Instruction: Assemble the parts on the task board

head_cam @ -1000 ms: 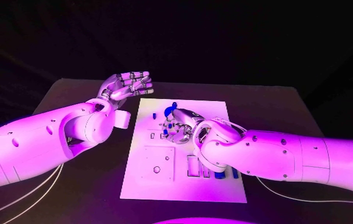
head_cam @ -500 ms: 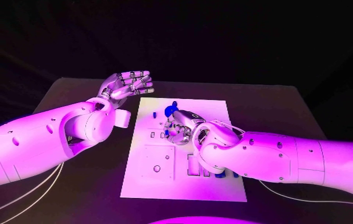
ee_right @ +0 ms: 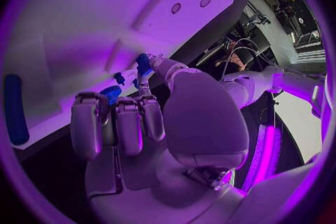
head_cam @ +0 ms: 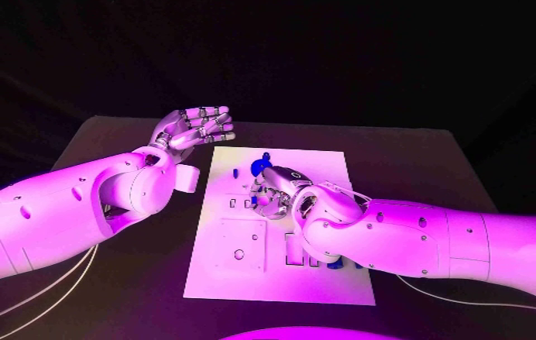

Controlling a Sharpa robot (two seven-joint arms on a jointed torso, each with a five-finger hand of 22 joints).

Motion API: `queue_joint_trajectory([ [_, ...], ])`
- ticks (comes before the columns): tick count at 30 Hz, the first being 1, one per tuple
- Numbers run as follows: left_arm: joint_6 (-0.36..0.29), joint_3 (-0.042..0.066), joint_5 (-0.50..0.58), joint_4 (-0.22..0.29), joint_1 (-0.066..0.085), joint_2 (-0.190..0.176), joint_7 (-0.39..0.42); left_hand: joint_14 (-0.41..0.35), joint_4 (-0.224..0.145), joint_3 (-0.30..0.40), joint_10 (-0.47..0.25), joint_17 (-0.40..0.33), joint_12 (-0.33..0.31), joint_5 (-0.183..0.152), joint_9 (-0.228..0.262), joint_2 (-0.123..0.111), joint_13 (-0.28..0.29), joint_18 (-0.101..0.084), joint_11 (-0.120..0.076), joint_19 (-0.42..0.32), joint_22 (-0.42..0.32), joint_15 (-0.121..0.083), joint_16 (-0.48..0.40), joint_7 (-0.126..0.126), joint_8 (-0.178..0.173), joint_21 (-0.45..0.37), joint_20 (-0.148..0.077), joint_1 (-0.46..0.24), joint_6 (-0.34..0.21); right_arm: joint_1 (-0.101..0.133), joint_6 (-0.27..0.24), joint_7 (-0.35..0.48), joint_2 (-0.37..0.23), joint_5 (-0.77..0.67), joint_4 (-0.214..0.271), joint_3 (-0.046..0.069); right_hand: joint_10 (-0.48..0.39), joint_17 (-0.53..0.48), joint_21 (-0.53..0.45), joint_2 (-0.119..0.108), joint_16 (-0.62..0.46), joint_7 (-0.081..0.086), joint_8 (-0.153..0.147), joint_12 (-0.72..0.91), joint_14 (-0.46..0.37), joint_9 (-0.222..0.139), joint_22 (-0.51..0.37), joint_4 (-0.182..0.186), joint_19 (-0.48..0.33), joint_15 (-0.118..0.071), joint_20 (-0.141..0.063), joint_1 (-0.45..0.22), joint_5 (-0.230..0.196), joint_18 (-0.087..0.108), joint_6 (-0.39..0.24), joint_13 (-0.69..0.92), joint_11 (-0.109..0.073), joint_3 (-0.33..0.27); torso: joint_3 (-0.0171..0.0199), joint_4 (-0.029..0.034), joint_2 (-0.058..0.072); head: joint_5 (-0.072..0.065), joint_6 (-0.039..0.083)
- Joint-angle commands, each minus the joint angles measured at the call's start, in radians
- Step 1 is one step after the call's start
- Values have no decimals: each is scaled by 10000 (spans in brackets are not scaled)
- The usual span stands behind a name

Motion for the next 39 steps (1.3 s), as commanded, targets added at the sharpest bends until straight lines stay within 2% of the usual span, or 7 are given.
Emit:
queue_joint_trajectory([
  [1, 205, 6, 24, 3, 10, 17, 37, -67, 36, 33, -76, 8, -8, -47, -10, -15, -3, 118, -4, 79, -8, -13, -67, 653, -41, 14, 8, -13, -64, -20, 109, -59, 15, -262, -15, -4, 55, 1633, -33, -25, -23, -22, 181, -50, 826, 313, 1455, 39, 80, -38, -41, -91, -38, -120, -5, 1139, -56, -41, -1, 3, -6, -1, -32],
  [17, 214, 0, 20, -15, 9, 14, 30, -67, 36, 33, -76, 8, -8, -47, -10, -15, -3, 118, -4, 79, -8, -13, -67, 653, -41, 14, 8, -13, -64, -27, 244, -5, 23, -276, -17, -6, -7, 1625, -112, -199, -29, 19, 133, -130, 824, 289, 1406, 68, 38, -18, -31, -260, -100, -103, -127, 1067, -27, -87, 5, 0, -7, 25, -63],
  [22, 234, 0, 14, -17, 9, 11, 14, -67, 36, 33, -76, 8, -8, -47, -10, -15, -3, 118, -4, 79, -8, -13, -67, 653, -41, 14, 8, -13, -64, -27, 290, 92, 31, -248, -21, -7, -43, 1615, -182, -419, -36, 156, -52, -161, 822, 199, 1368, 87, 2, 67, 24, -399, -128, -92, -440, 1052, 87, -155, 4, -7, -9, 22, -78],
  [24, 242, -1, 10, -16, 9, 9, 5, -72, 43, 39, -83, 14, -9, -47, -13, -21, -3, 117, -2, 76, -11, -11, -75, 652, -47, 10, 9, -21, -77, -27, 302, 137, 35, -236, -23, -7, -83, 1610, -228, -533, -38, 229, -148, -198, 820, 154, 1341, 101, -23, 128, 73, -481, 137, -83, -578, 1018, 156, -240, 3, -16, 0, 27, -81],
  [27, 254, -1, 7, -22, 9, 15, 3, -72, 43, 39, -83, 14, -9, -47, -13, -21, -3, 117, -2, 76, -11, -11, -75, 652, -47, 10, 9, -21, -77, -26, 301, 197, 37, -219, -25, -7, -123, 1601, -267, -618, -42, 269, -205, -235, 818, 125, 1319, 109, -44, 164, 109, -532, 128, -74, -655, 983, 195, -325, 8, -20, 0, 22, -95],
  [39, 259, -3, 4, -50, 8, 37, 10, -72, 43, 39, -83, 14, -9, -47, -13, -21, -3, 117, -2, 76, -11, -11, -75, 652, -47, 10, 9, -21, -77, -25, 215, 412, 11, -172, -10, -7, -332, 1534, -434, -756, -67, 340, -360, -459, 800, 46, 1214, 161, -138, 233, 185, -596, -32, -32, -856, 751, 267, -584, 18, -2, -1, 5, -127],
])
